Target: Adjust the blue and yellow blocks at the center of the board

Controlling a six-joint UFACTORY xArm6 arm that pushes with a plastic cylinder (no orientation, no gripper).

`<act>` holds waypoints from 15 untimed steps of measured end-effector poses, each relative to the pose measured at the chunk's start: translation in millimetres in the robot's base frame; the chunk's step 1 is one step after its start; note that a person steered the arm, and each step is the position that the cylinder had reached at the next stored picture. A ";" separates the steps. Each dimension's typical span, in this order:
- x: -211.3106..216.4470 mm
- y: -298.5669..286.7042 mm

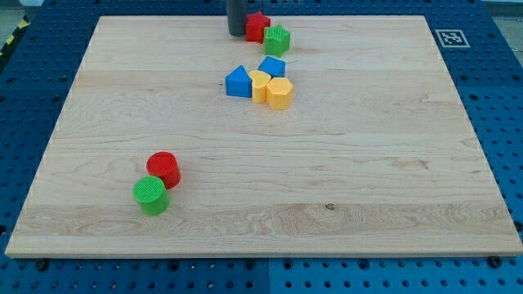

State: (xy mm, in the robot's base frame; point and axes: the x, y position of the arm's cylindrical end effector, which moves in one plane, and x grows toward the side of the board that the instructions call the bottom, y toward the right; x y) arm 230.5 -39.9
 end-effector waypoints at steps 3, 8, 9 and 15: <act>57.5 -39.4; 138.4 -5.2; 125.4 -9.5; 99.5 87.7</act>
State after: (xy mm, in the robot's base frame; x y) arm 330.0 47.9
